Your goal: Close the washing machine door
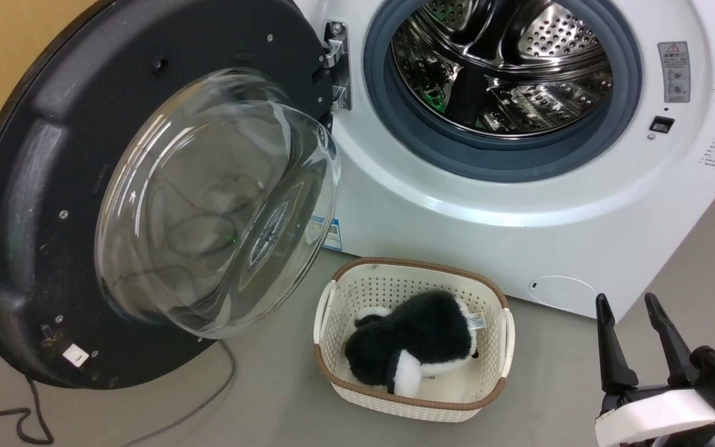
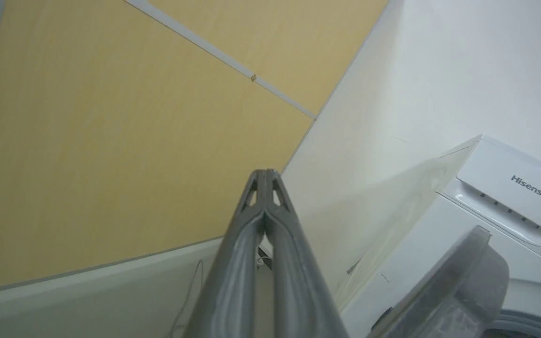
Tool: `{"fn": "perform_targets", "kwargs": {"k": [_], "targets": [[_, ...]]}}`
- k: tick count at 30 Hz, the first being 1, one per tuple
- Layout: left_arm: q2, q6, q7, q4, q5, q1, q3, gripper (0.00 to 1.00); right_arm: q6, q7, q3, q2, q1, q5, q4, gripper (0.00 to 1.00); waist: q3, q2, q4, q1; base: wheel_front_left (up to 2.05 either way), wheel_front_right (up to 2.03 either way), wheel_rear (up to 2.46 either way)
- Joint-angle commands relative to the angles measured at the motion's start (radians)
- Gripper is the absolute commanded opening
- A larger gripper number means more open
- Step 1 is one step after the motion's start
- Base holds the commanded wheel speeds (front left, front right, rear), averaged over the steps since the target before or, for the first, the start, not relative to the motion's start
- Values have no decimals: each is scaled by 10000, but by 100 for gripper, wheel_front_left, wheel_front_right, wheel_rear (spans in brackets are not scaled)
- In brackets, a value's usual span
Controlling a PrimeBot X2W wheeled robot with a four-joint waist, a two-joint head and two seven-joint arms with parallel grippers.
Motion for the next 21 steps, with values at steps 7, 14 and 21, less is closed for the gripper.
{"fn": "perform_targets", "kwargs": {"k": [7,14,21], "targets": [[133,-363,1123,479,-847,597,-245,0,6,-222,-45,16,23,211,87,100,83,0,162,0,0,0,0],[246,-497,1920,198,-2007,1445,-1128,0,7,-368,-70,17,-7,327,151,100,163,0,282,0,0,0,0],[660,-587,2665,-724,-4042,2516,-2498,0,7,-535,-163,18,-34,457,202,100,254,0,486,0,0,0,0]]}}
